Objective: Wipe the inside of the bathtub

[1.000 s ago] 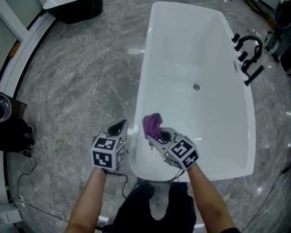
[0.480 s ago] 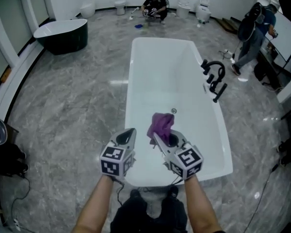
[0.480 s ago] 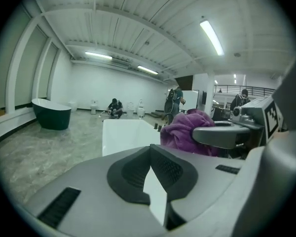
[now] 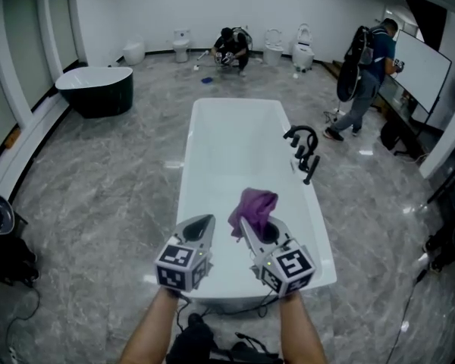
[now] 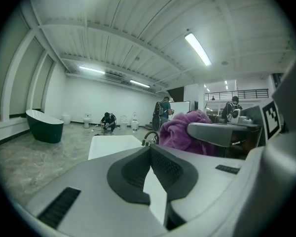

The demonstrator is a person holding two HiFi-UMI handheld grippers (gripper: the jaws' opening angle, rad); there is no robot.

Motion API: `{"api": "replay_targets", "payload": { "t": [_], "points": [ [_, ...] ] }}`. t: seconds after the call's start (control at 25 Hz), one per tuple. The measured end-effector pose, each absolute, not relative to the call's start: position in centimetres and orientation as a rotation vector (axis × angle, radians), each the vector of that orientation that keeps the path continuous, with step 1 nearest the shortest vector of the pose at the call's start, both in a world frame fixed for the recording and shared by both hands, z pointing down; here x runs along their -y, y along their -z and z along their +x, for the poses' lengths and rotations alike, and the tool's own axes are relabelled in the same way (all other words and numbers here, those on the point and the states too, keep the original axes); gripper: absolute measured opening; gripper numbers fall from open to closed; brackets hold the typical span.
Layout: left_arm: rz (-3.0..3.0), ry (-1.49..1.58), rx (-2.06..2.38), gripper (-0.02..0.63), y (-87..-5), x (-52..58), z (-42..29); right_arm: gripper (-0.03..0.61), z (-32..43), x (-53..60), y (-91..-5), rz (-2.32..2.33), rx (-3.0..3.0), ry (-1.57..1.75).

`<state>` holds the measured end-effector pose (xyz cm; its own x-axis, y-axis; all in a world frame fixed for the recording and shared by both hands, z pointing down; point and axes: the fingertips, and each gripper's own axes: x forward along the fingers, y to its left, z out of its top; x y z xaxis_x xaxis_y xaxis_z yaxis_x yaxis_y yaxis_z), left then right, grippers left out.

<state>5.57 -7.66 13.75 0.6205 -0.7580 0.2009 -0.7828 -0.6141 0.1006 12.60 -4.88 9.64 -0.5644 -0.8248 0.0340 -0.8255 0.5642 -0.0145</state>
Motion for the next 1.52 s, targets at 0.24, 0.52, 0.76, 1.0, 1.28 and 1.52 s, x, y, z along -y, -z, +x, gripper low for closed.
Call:
{"api": "replay_targets", "payload": {
  "t": [0.24,0.52,0.76,1.0,1.28,1.52],
  "points": [
    [2.680,-0.222,1.297,0.006,-9.4,0.6,10.0,0.061,17.2,-1.5,-5.4,1.504,2.783,-0.011],
    [2.746,-0.193,1.324,0.006,-7.1,-5.8,13.2,0.061,21.0,-8.4,-2.9,1.592,2.814,-0.023],
    [2.800,-0.170,1.284,0.006,-5.2,-9.1,11.2,0.061,19.1,-12.3,-1.3,1.654,2.789,0.020],
    [2.855,-0.097,1.221,0.006,-3.9,-11.2,9.5,0.060,16.4,-15.1,-0.6,1.689,2.759,0.048],
    [2.868,-0.086,1.163,0.006,-3.2,-12.6,7.4,0.060,14.1,-16.8,-0.2,1.742,2.728,0.034],
    [2.892,-0.084,1.133,0.006,-3.1,-13.5,6.8,0.057,13.1,-17.6,-0.5,1.760,2.718,0.021]
  ]
}}
